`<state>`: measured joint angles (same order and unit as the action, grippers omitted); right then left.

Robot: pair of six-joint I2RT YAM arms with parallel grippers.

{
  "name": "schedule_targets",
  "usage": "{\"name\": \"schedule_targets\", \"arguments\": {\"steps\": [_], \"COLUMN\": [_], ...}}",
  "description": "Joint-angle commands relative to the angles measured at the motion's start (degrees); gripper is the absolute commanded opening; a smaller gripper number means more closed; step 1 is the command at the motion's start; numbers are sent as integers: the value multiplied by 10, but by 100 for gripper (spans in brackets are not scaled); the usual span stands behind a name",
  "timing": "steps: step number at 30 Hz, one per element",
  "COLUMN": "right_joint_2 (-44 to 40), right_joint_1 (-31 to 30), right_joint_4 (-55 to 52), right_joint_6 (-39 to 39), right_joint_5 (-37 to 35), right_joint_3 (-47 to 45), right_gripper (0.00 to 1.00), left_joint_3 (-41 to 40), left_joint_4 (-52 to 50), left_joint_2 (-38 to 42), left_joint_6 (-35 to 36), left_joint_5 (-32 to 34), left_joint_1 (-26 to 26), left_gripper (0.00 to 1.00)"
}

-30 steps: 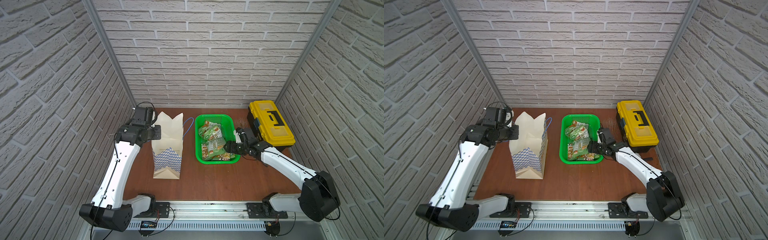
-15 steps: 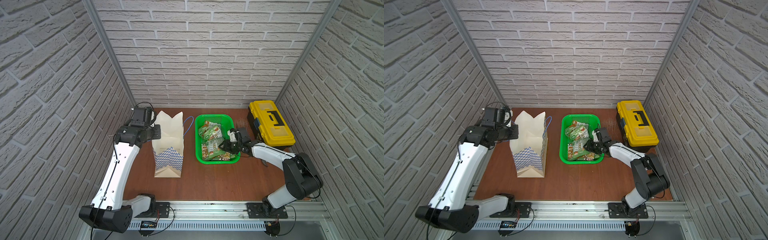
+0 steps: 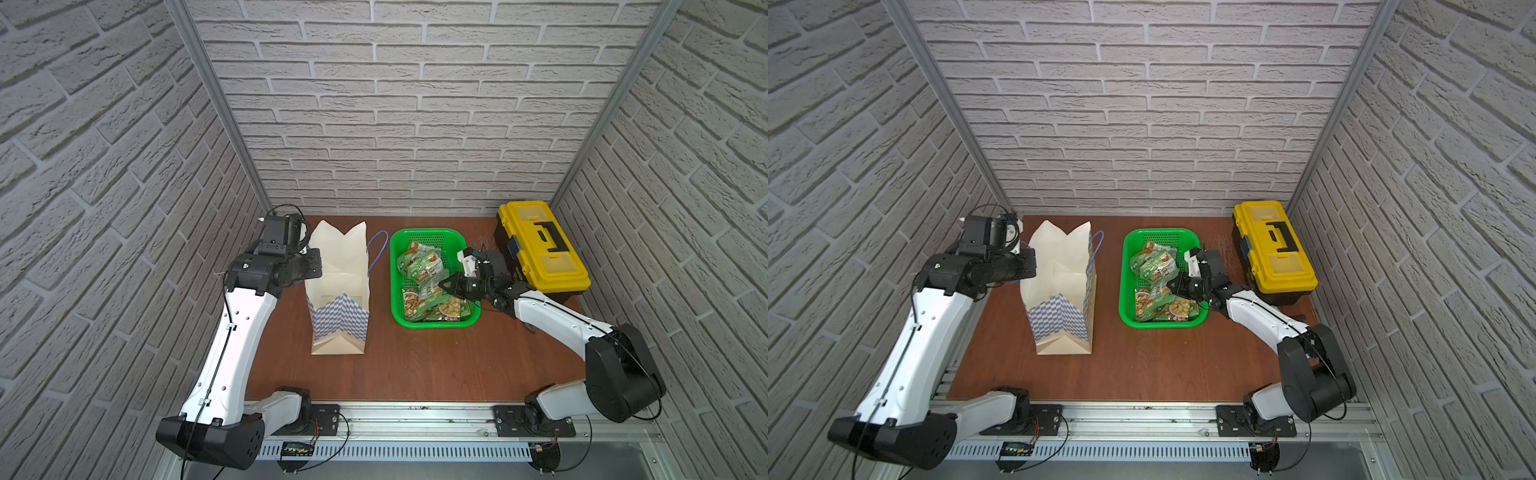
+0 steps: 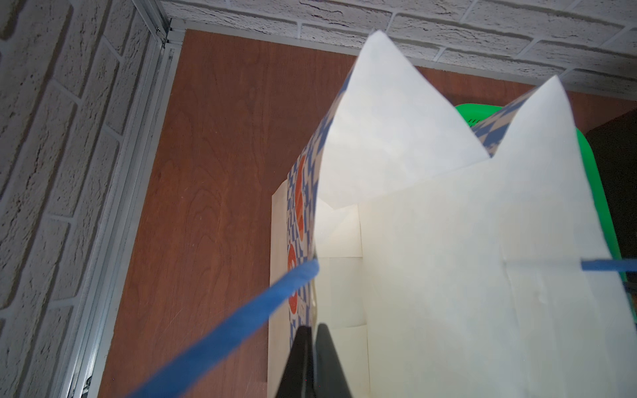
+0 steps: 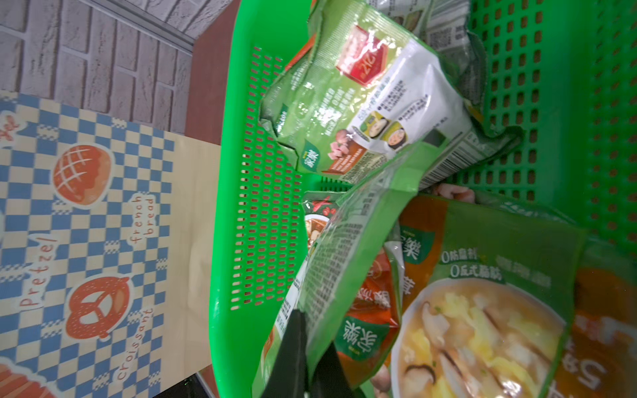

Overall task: Place the condiment packets inside the bag
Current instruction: Pick up the condiment packet from the storage box, then place the condiment packet in the paper bag.

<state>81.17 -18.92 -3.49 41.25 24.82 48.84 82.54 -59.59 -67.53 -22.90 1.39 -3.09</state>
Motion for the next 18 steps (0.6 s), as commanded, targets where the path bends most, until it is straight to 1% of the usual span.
{"name": "schedule_targets", "arguments": {"steps": [1, 6, 10, 15, 18], "right_joint_2": [-51, -116, -160, -183, -179], "right_joint_1": [-2, -12, -30, -69, -108], "right_joint_4": [30, 16, -6, -42, -74], "right_joint_6": [6, -1, -11, -34, -55], "right_joint_5": [26, 26, 21, 9, -9], "right_joint_3": [5, 27, 61, 132, 193], "right_gripper": [3, 3, 3, 3, 3], "left_joint_3": [22, 31, 31, 33, 35], "left_joint_4": [16, 10, 10, 6, 2], "left_joint_2": [9, 7, 12, 20, 22], "left_joint_6": [-17, -36, -59, -85, -88], "left_joint_5": [-15, -31, -35, -21, -10], "left_joint_1": [4, 5, 5, 5, 5], "left_gripper": [0, 0, 0, 0, 0]}}
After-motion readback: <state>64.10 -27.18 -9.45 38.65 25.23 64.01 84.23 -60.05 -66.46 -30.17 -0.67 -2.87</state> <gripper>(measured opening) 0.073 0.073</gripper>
